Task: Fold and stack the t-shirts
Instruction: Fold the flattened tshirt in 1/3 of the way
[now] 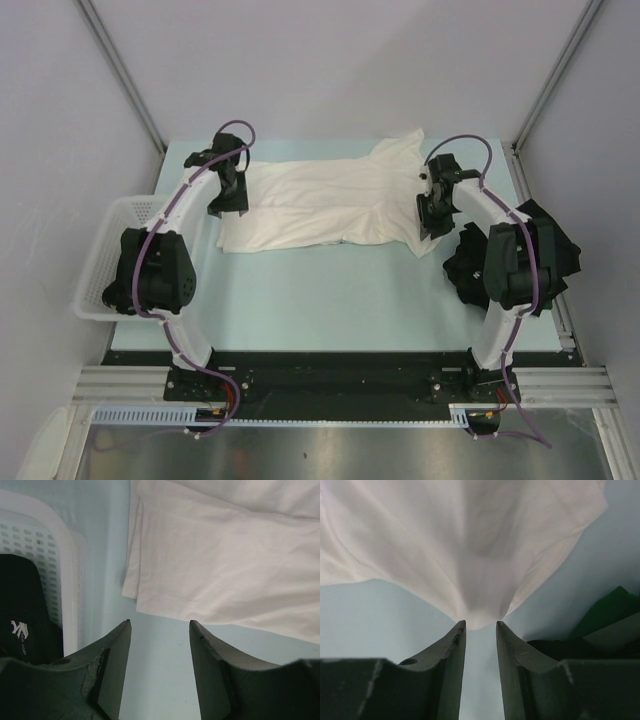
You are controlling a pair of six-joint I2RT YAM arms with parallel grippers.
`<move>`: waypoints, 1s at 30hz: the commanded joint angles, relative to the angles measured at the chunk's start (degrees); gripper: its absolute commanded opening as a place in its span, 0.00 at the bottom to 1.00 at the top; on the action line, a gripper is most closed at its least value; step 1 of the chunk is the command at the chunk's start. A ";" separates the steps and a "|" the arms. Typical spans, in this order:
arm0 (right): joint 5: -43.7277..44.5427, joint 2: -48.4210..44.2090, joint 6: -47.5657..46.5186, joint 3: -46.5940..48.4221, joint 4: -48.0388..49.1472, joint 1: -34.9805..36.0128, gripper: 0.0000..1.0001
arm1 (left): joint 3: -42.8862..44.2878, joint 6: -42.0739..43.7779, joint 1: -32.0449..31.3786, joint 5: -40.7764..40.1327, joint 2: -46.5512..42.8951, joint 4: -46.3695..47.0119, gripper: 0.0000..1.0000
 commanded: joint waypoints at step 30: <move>-3.01 5.24 1.89 0.14 2.09 -1.61 0.35 | 3.18 -0.27 -1.38 -1.14 -1.78 -2.12 0.56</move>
